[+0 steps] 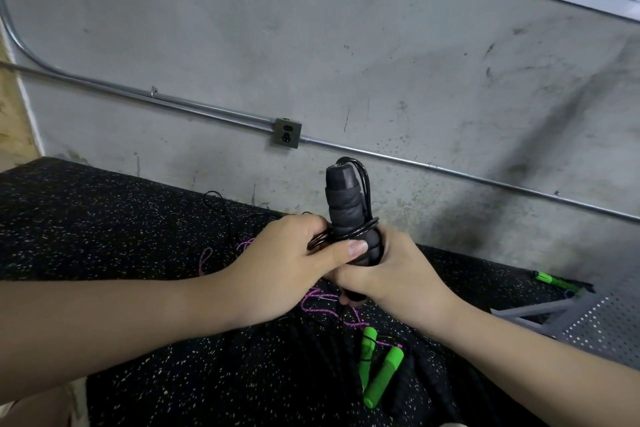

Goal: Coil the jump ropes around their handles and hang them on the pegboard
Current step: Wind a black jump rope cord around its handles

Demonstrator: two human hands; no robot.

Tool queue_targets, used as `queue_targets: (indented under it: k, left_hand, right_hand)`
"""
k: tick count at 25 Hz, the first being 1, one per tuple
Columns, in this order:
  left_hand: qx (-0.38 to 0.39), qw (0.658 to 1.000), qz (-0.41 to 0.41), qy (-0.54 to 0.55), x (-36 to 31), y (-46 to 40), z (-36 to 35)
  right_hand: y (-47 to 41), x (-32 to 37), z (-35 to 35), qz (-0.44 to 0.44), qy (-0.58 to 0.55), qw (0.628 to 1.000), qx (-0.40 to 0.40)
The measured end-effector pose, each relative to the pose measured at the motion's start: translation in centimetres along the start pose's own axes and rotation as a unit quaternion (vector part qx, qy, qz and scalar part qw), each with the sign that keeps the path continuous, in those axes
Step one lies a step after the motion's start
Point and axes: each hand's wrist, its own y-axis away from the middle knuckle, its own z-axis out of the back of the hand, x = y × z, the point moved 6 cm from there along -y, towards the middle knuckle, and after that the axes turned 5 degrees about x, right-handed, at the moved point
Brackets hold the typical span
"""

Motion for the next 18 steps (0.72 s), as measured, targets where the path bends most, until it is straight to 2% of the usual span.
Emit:
queue_targets:
  k: [3, 6, 9, 11, 15, 18]
  left_hand:
    - [0.024, 0.999, -0.011, 0.023, -0.5, 0.4, -0.3]
    - [0.048, 0.998, -0.034, 0.029, -1.4, 0.9, 0.1]
    - [0.079, 0.995, -0.047, 0.025, -1.8, 1.3, 0.8]
    - [0.091, 0.994, -0.047, 0.036, -2.4, 1.4, 0.9]
    - [0.112, 0.993, 0.012, 0.018, -2.4, 1.3, 0.5]
    - [0.073, 0.992, 0.053, -0.091, -0.8, 0.8, 1.6]
  right_hand:
    - [0.5, 0.4, -0.4, 0.018, 0.021, 1.000, 0.013]
    - [1.2, 1.1, -0.5, 0.047, -0.024, 0.997, 0.049]
    - [2.0, 1.5, -1.3, -0.015, -0.194, 0.967, 0.161]
    - [2.4, 1.4, -1.8, -0.065, -0.253, 0.941, 0.215]
    - [1.8, 1.8, -1.3, 0.004, -0.162, 0.969, 0.187]
    - [1.4, 2.0, -0.6, 0.059, -0.124, 0.981, 0.135]
